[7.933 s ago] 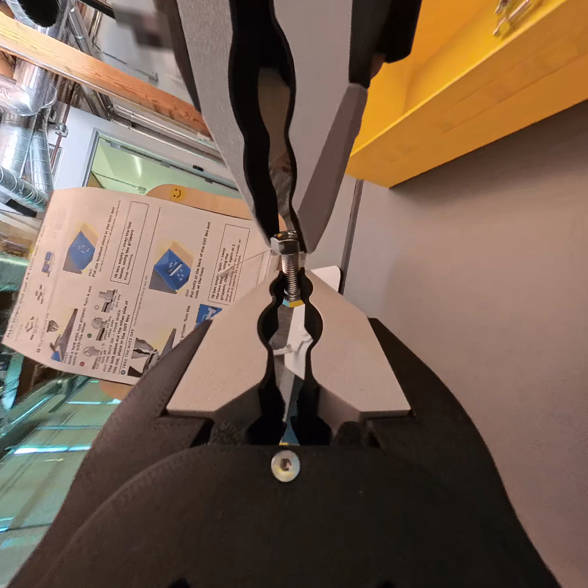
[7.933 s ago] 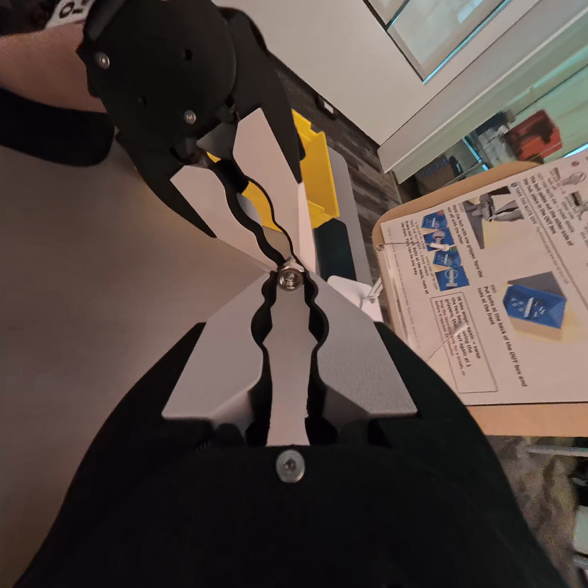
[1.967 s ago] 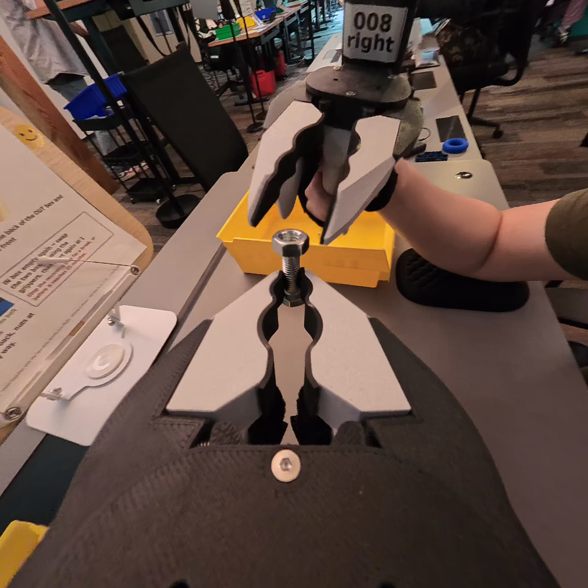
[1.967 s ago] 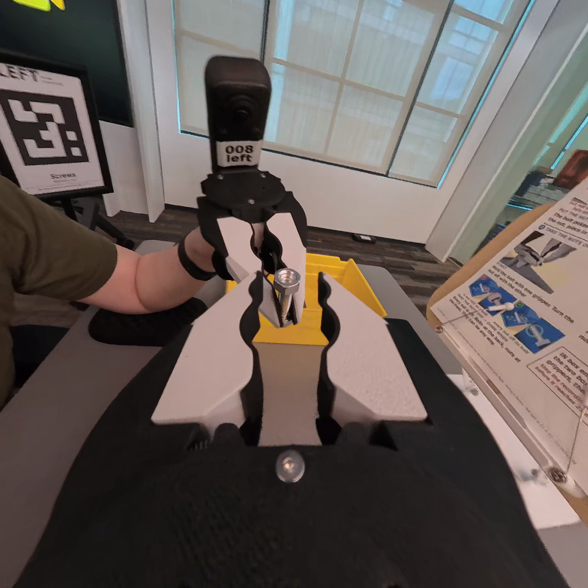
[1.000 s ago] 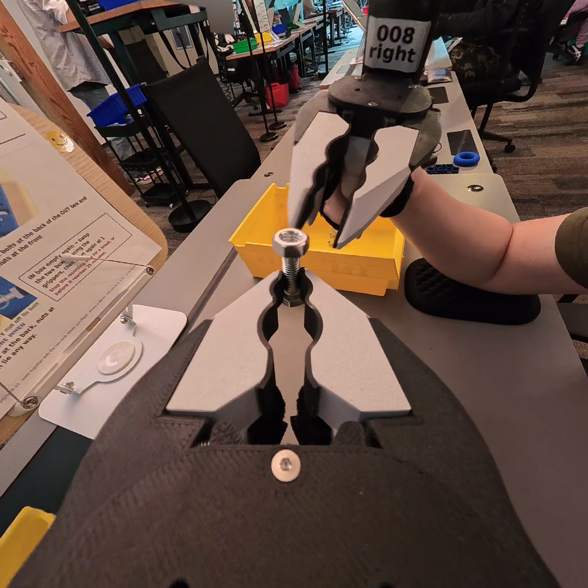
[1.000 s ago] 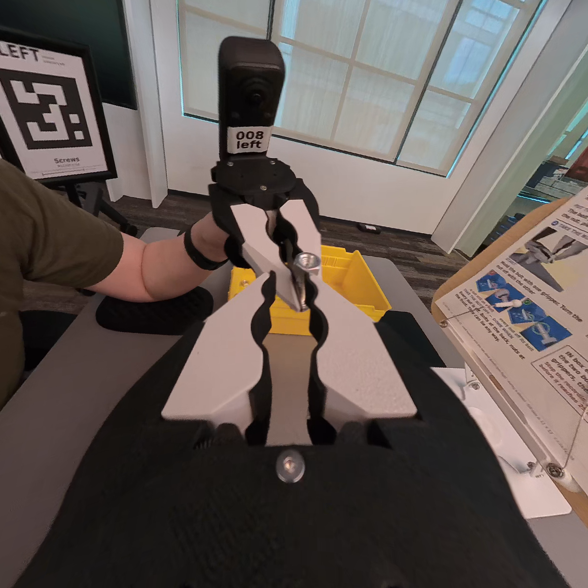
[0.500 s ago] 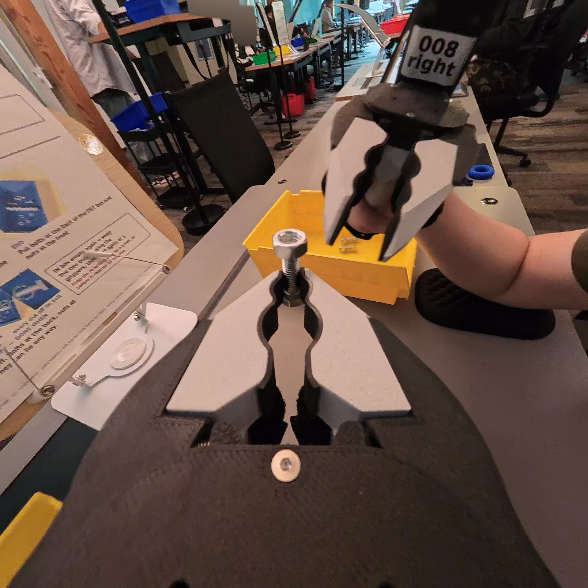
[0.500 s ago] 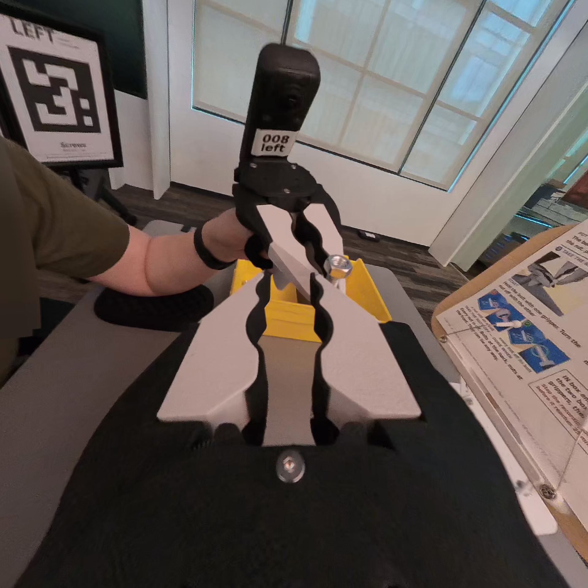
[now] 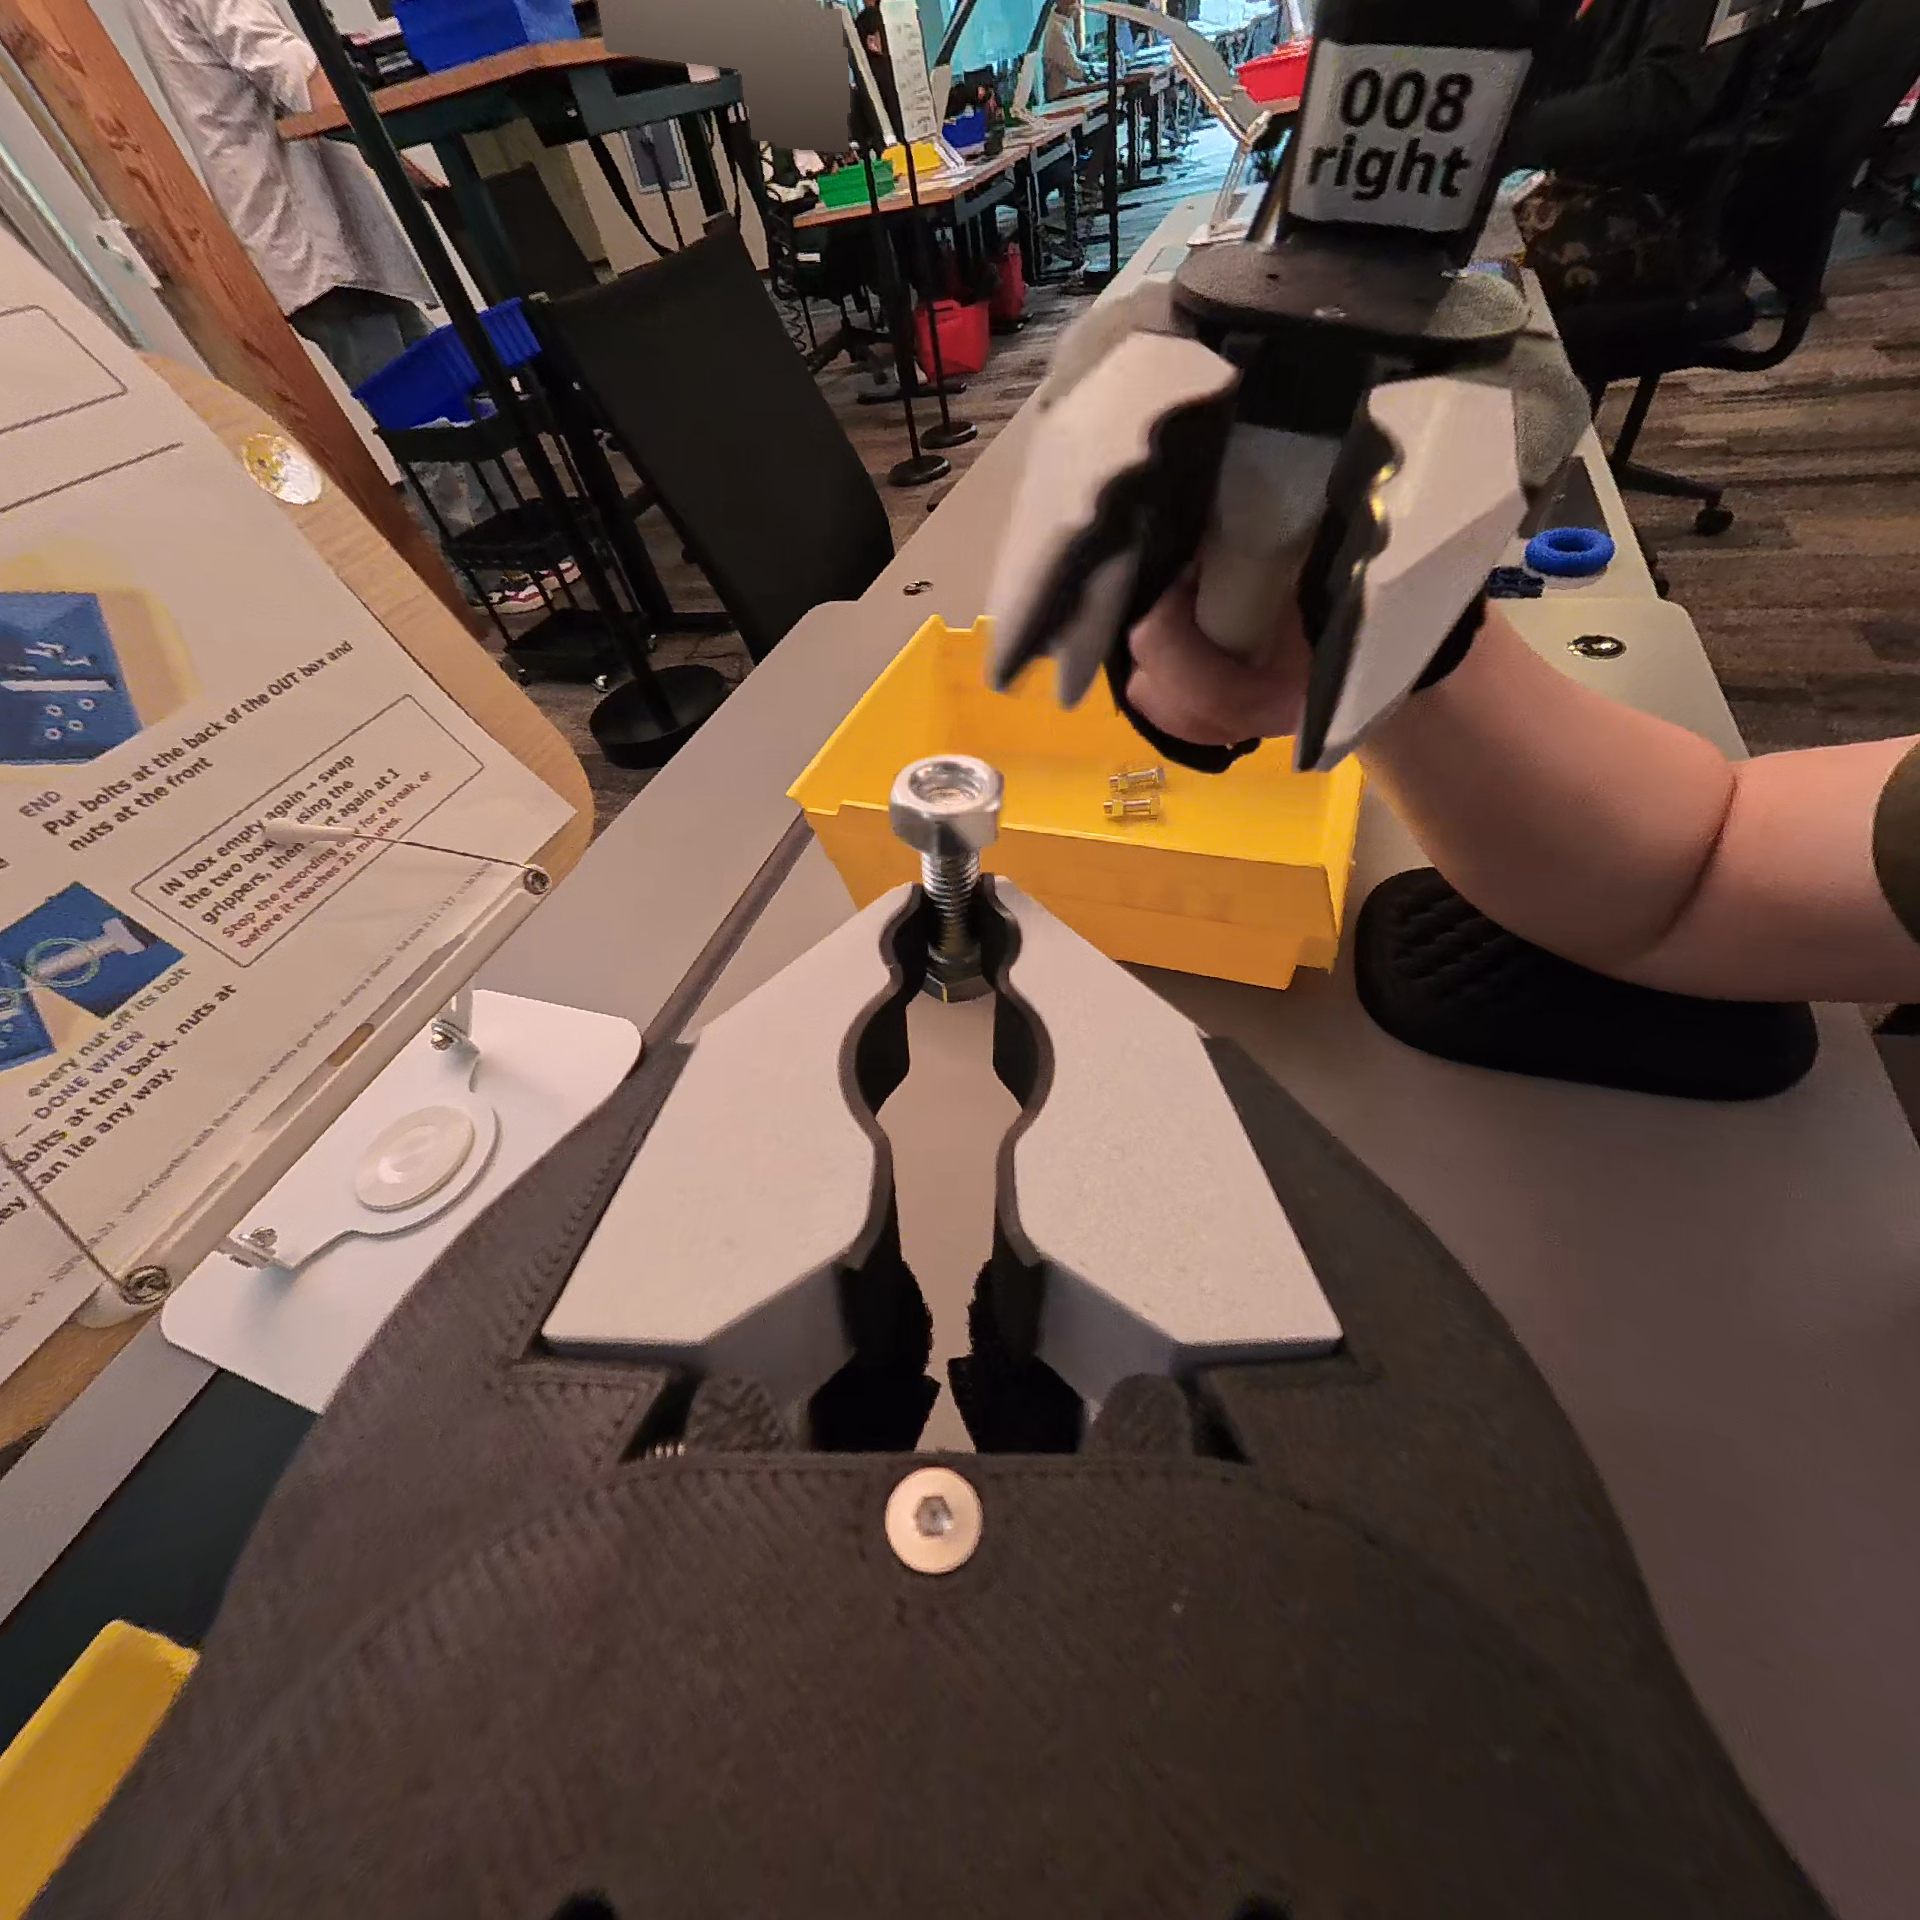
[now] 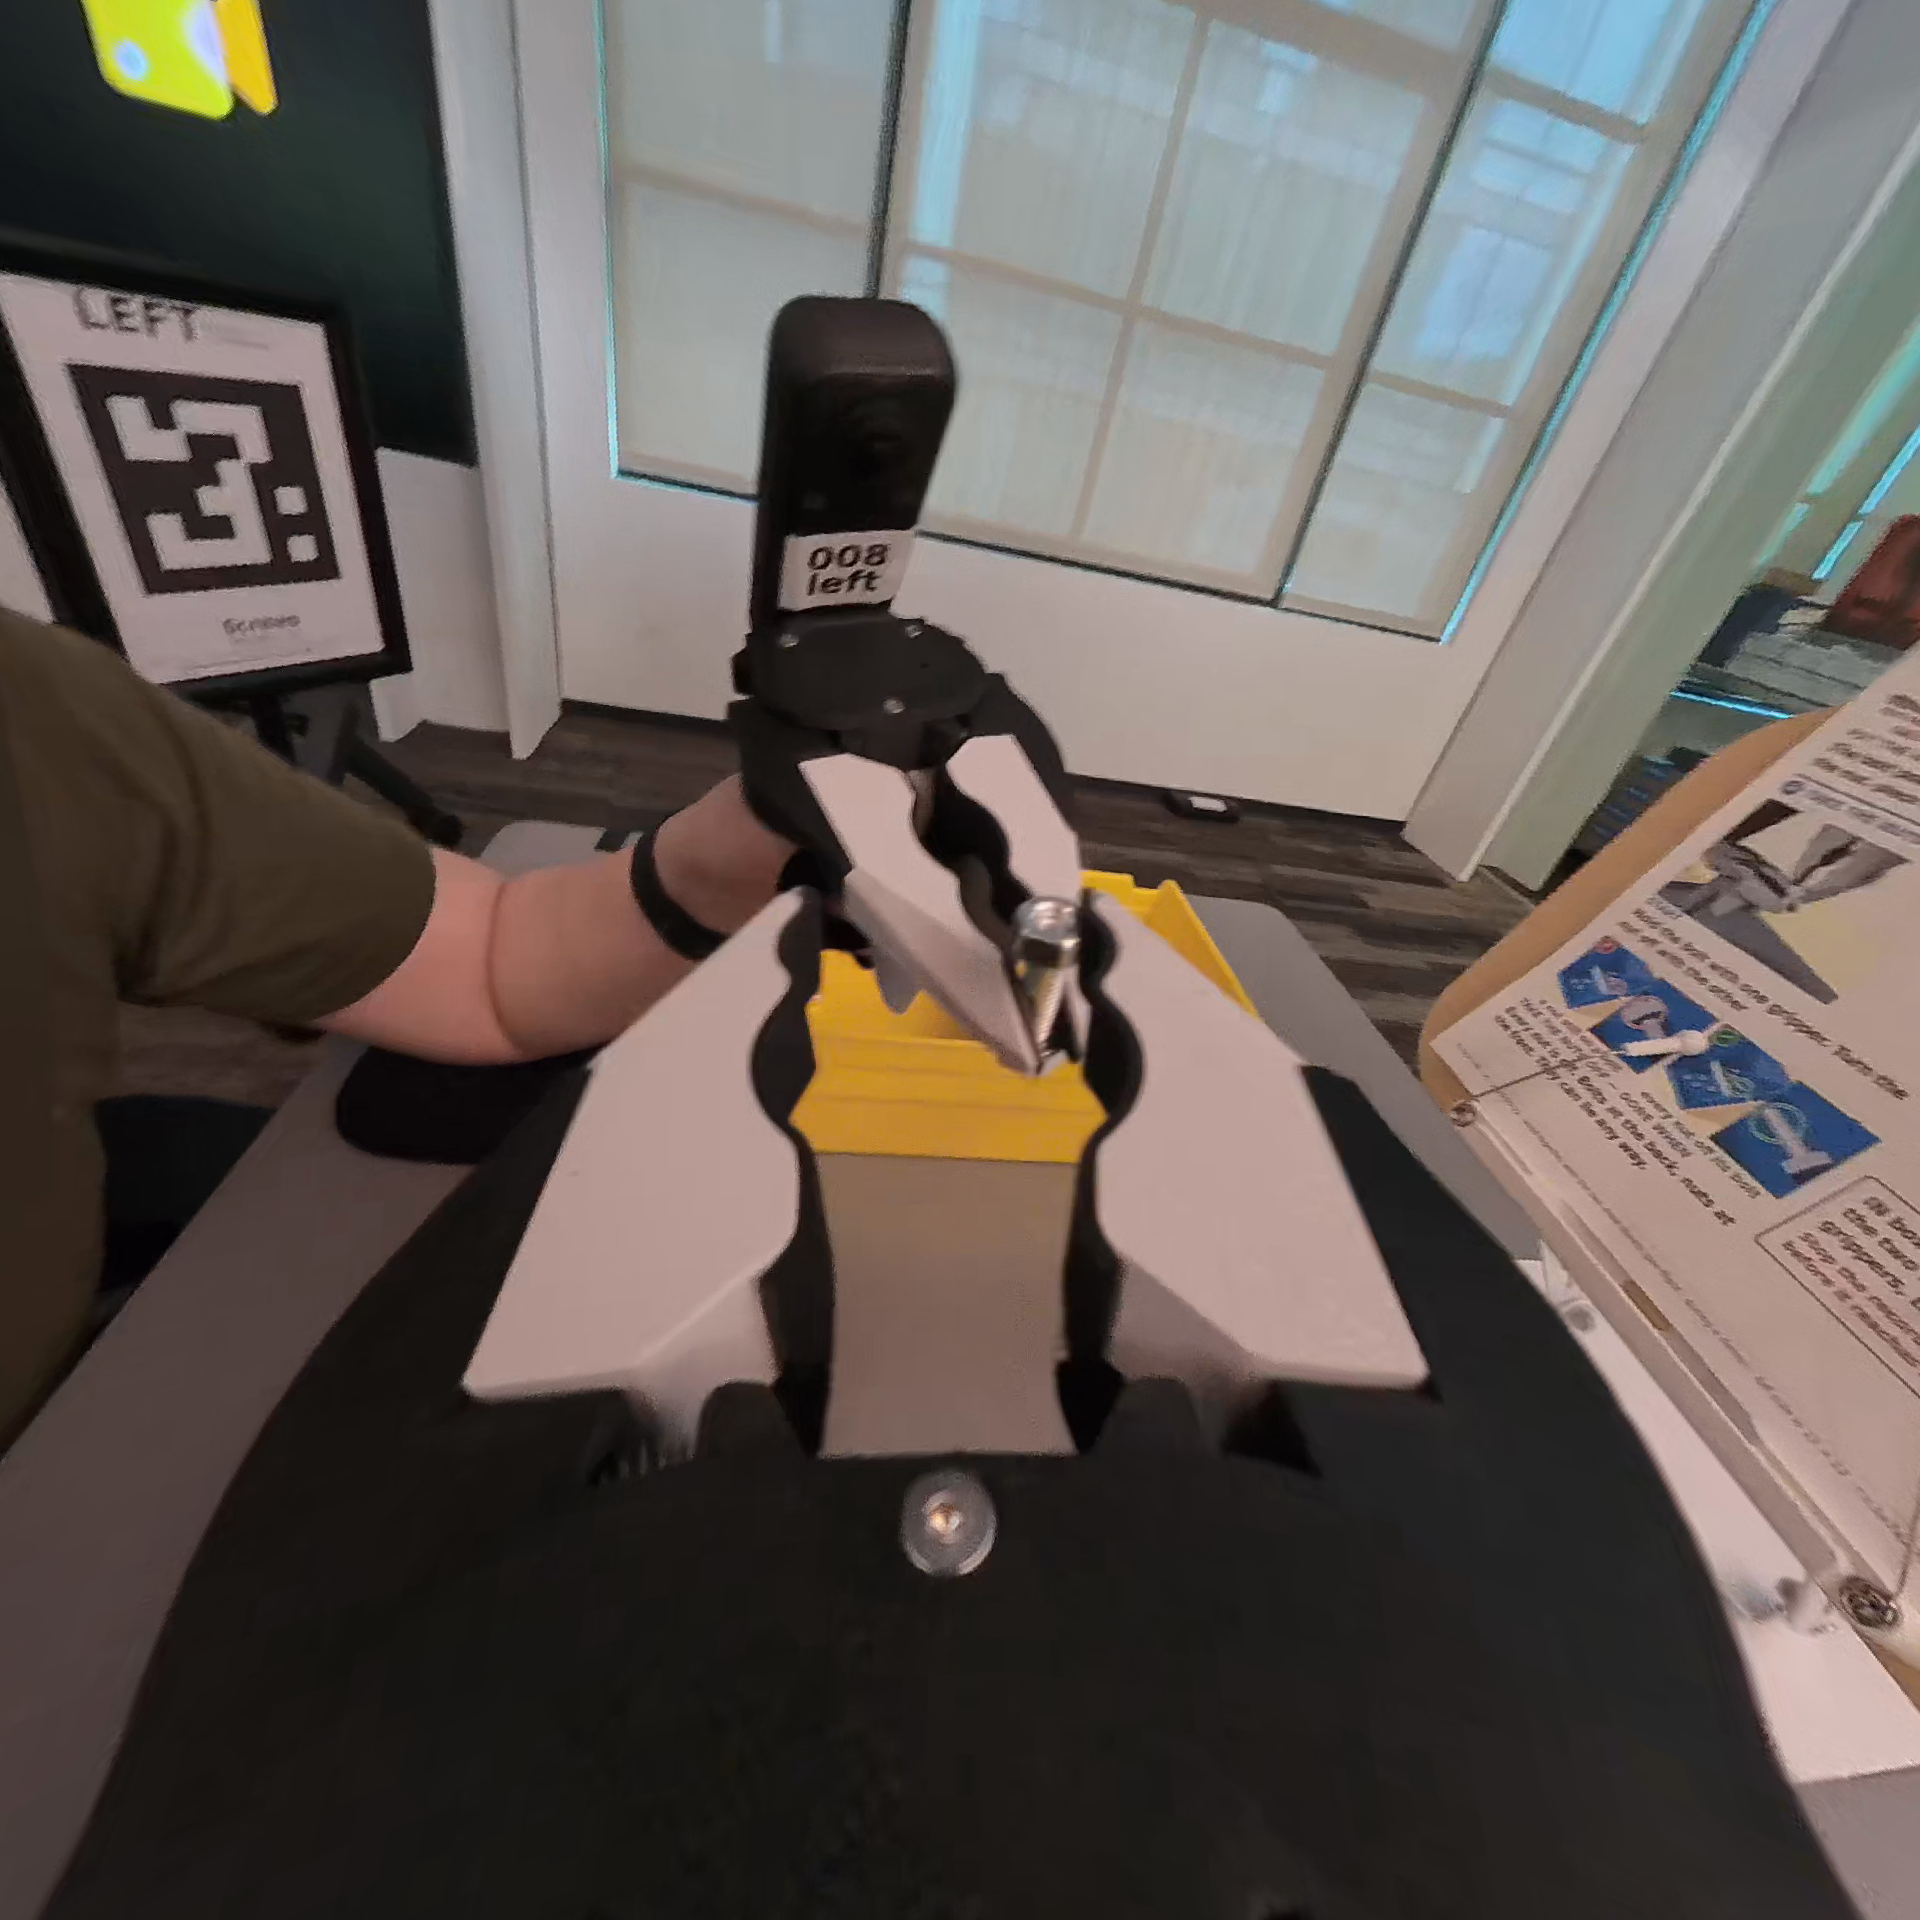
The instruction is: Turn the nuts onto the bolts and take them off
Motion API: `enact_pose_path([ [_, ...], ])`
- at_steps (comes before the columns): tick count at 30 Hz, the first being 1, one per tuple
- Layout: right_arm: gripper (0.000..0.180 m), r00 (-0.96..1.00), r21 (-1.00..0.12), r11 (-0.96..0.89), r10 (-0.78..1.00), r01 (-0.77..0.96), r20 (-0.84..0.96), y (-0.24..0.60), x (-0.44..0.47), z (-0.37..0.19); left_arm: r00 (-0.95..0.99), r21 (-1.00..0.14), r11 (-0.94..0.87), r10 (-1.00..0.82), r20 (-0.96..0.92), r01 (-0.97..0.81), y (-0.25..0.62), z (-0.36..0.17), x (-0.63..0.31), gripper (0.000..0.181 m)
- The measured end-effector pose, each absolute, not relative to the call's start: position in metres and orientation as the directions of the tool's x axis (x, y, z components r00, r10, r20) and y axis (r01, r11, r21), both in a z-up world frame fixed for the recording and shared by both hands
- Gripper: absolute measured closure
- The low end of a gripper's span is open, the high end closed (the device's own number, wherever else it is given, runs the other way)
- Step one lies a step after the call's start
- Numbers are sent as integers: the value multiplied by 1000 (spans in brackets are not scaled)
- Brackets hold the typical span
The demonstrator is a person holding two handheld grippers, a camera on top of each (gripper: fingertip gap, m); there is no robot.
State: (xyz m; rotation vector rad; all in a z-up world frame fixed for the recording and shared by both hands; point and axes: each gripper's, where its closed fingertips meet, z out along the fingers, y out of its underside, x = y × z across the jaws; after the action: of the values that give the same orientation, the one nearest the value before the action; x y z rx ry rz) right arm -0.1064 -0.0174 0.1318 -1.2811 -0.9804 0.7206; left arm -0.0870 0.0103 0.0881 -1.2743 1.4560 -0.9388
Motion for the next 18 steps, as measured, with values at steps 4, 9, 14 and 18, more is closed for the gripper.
enact_pose_path([
  [4, 105, 428, -981, 149, 884, 125, 189, -12, -114, 119, -24, -950, 175, -984, -175, -258, 4, 86, -84, 173],
  [9, 129, 383, -968, 169, 895, 185, 230, -21, -116, 114, 8, -959, 163, -985, -170, -233, 11, 93, -89, 173],
  [14, 110, 423, -982, 160, 886, 105, 189, -19, -111, 128, 5, -962, 158, -987, -163, -223, 11, 95, -90, 173],
  [18, 102, 393, -978, 154, 898, 141, 197, -18, -122, 116, -23, -956, 181, -983, -180, -232, 4, 91, -85, 173],
])
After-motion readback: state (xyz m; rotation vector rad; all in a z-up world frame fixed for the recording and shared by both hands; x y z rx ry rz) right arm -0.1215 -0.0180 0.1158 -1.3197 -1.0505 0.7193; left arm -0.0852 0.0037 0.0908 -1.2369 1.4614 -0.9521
